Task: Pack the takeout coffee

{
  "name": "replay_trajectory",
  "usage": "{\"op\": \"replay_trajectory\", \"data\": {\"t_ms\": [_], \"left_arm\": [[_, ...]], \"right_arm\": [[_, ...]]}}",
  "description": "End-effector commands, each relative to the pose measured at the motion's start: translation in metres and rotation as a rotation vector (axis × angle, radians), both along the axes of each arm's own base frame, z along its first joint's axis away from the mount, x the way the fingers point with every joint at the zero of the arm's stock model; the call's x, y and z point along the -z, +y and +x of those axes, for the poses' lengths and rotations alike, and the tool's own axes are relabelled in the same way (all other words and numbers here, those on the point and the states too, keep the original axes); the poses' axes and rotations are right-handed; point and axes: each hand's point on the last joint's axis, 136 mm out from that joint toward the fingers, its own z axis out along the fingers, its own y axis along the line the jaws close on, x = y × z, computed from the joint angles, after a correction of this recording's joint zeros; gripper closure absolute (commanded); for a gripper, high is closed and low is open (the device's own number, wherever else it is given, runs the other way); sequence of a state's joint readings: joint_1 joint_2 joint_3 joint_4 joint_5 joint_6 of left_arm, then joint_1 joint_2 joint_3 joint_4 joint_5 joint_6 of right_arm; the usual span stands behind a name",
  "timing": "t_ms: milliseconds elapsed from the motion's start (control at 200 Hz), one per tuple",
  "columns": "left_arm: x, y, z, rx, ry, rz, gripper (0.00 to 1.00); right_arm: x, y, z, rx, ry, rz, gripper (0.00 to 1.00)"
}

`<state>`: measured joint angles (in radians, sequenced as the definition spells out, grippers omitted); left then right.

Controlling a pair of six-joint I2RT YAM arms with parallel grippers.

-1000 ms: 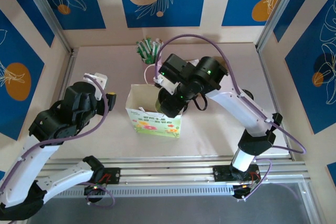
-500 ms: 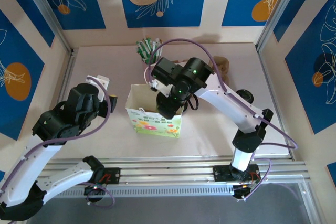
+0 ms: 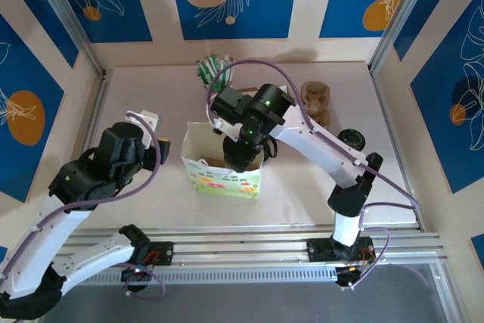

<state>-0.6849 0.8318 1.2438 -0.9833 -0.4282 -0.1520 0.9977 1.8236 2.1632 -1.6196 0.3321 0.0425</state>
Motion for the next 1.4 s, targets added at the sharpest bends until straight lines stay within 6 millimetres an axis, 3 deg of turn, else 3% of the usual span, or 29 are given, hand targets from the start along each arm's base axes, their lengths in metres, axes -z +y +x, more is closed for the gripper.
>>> {"op": "replay_trajectory", "data": {"t_ms": [0, 530, 1395], "left_arm": [[0.003, -0.001, -0.001, 0.001, 0.005, -0.023, 0.41], [0.015, -0.007, 0.001, 0.018, 0.028, -0.022, 0.41], [0.035, -0.016, 0.006, 0.038, 0.068, 0.009, 0.41]], "right_arm": [[0.005, -0.002, -0.002, -0.008, 0.033, -0.016, 0.24], [0.03, -0.005, 0.006, -0.003, 0.074, -0.085, 0.24], [0.055, -0.004, 0.002, -0.035, 0.149, -0.135, 0.26]]}}
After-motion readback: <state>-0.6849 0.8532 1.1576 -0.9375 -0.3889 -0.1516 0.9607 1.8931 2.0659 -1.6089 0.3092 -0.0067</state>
